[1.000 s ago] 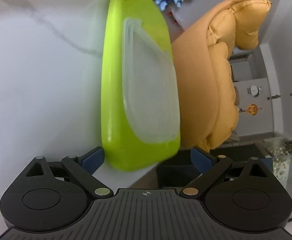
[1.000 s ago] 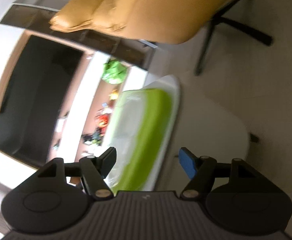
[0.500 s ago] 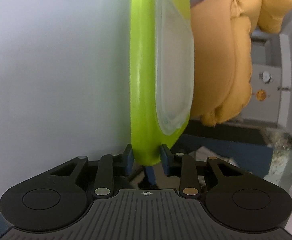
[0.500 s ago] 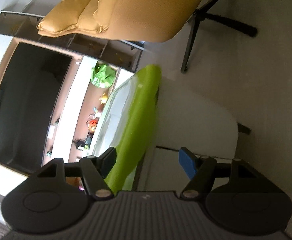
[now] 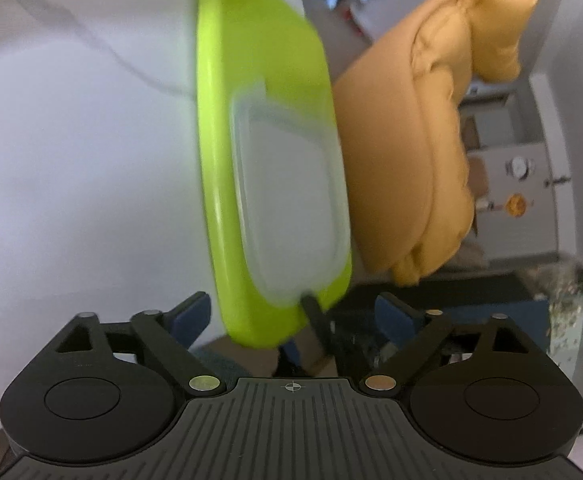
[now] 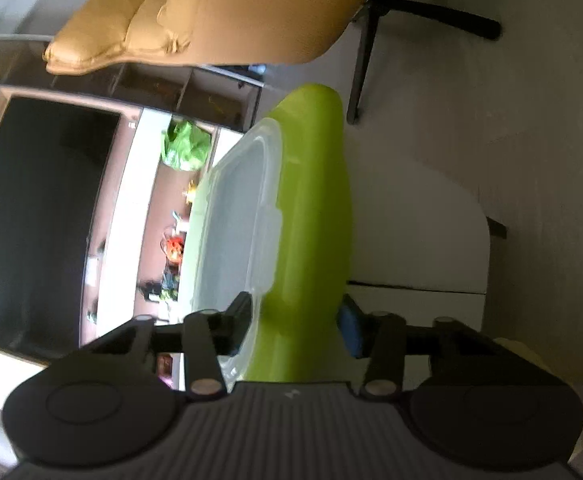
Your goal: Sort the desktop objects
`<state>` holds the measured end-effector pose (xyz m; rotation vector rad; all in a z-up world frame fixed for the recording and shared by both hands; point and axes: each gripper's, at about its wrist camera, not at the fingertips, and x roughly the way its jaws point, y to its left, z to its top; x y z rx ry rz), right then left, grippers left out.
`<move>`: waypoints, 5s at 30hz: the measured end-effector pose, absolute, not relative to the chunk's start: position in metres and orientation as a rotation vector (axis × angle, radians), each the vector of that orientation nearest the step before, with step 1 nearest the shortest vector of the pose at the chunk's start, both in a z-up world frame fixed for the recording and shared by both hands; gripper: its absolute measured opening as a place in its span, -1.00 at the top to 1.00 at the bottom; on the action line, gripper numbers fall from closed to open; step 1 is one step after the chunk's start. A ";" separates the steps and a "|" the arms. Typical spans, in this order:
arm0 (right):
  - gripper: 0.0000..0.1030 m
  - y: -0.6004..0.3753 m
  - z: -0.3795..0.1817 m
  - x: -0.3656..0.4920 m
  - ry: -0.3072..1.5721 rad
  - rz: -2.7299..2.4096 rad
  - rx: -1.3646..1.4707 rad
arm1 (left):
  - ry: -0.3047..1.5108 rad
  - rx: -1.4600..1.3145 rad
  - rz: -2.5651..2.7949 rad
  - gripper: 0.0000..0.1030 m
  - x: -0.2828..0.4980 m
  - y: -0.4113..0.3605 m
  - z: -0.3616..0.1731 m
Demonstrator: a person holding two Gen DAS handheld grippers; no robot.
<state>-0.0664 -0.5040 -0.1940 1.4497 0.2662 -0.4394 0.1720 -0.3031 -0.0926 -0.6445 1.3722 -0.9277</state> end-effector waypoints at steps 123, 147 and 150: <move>-0.07 -0.280 -0.079 0.154 0.658 0.598 1.359 | 0.936 -0.709 -0.553 -0.90 0.194 0.170 -0.015; 0.47 -0.283 0.042 0.160 0.506 0.172 0.587 | 0.749 -0.399 -0.184 -0.27 0.224 0.165 0.001; 0.95 -0.273 0.063 0.174 0.473 0.175 0.434 | 0.756 -0.428 -0.254 -0.13 0.223 0.157 0.001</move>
